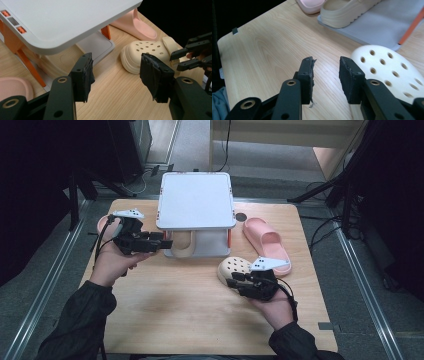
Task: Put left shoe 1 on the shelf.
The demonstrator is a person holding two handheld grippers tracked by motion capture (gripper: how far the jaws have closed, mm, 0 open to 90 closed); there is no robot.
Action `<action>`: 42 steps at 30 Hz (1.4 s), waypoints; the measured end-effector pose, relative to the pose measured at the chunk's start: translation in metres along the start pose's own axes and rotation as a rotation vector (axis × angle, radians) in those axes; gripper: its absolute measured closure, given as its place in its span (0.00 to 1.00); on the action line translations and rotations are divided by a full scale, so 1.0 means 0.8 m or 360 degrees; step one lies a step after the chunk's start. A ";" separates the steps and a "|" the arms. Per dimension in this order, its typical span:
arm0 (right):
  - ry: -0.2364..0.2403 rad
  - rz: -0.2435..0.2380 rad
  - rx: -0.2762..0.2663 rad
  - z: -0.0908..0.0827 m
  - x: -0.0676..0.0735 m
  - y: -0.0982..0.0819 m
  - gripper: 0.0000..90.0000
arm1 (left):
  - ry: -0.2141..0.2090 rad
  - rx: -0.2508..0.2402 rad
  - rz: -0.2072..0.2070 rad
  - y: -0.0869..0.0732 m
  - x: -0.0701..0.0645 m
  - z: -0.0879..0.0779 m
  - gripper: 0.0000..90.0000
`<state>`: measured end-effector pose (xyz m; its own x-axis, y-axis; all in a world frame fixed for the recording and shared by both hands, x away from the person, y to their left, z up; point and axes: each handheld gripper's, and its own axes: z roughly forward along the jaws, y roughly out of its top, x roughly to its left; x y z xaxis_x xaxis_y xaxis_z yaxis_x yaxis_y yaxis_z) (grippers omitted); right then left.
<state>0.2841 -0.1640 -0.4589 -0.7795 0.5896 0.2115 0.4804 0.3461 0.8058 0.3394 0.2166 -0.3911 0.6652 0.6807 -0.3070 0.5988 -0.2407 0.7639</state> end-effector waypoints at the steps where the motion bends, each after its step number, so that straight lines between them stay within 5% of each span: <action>1: -0.0006 0.0002 0.0001 -0.003 -0.001 -0.002 0.71 | -0.0001 -0.0004 -0.0005 -0.003 0.000 0.001 0.48; 23: -0.0163 0.0112 -0.0013 -0.063 -0.031 -0.041 0.70 | 0.0037 0.0010 0.0034 -0.041 -0.005 0.038 0.48; 34: -0.0195 0.0133 0.0089 -0.042 -0.034 -0.049 0.67 | 0.0046 0.0019 0.0053 -0.042 -0.004 0.047 0.46; 42: -0.0145 0.0159 0.0143 -0.017 -0.048 -0.045 0.75 | 0.0041 0.0030 0.0062 -0.043 -0.006 0.049 0.46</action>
<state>0.2914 -0.2087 -0.4883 -0.6883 0.6868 0.2337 0.5910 0.3441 0.7296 0.3335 0.1946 -0.4381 0.6766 0.6880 -0.2625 0.5813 -0.2802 0.7639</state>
